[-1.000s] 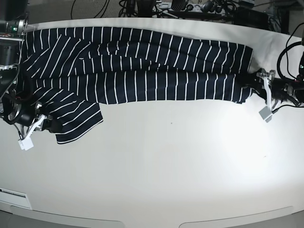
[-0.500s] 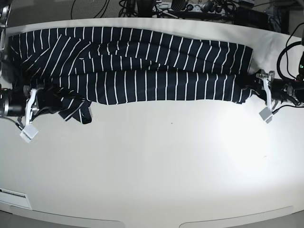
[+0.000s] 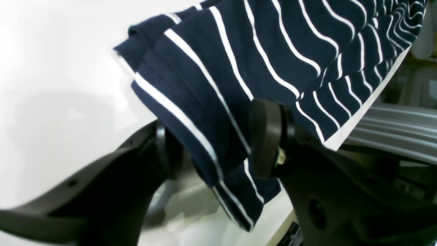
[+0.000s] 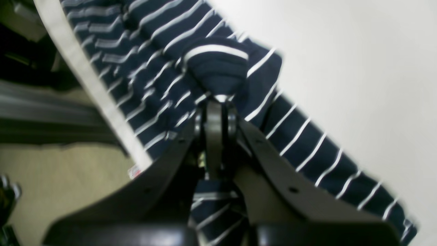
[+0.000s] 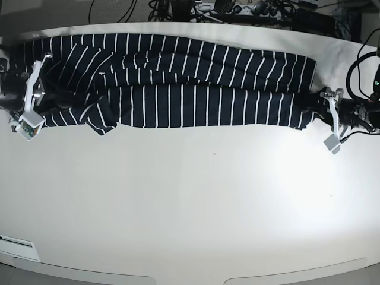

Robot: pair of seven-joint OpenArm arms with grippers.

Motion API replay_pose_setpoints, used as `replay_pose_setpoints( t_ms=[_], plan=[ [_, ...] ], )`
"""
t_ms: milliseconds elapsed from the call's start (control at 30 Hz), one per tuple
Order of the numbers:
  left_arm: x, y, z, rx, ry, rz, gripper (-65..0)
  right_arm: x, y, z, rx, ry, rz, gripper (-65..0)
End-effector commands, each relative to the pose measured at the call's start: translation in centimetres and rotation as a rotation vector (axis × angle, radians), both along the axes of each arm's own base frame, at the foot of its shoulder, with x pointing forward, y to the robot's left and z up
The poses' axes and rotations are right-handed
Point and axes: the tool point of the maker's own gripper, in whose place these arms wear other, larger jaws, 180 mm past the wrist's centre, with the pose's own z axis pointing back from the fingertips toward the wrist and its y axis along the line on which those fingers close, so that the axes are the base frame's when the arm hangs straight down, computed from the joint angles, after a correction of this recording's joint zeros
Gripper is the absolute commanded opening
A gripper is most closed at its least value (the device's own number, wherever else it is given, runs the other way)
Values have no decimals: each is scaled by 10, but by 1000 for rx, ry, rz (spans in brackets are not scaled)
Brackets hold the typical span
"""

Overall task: Fold the T-shirt properly
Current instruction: 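Press the sleeve end onto the strip with the right gripper, release left gripper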

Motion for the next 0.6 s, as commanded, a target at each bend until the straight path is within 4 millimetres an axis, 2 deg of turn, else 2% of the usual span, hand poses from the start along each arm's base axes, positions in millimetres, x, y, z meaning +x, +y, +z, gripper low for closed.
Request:
replay_pose_setpoints(
  t_ms=[0, 133, 233, 567],
  plan=[
    [9, 5, 13, -1, -40, 3, -334, -2, -2, 6, -9, -13, 12, -650],
    [9, 5, 13, -1, -40, 3, -334, -24, -12, -8, -67, 73, 15, -650],
    [9, 5, 13, -1, -40, 3, -334, -33, -16, -13, -95, 111, 28, -650],
    [9, 5, 13, 0, -40, 3, -334, -32, -35, -6, -207, 127, 79, -650]
  ],
)
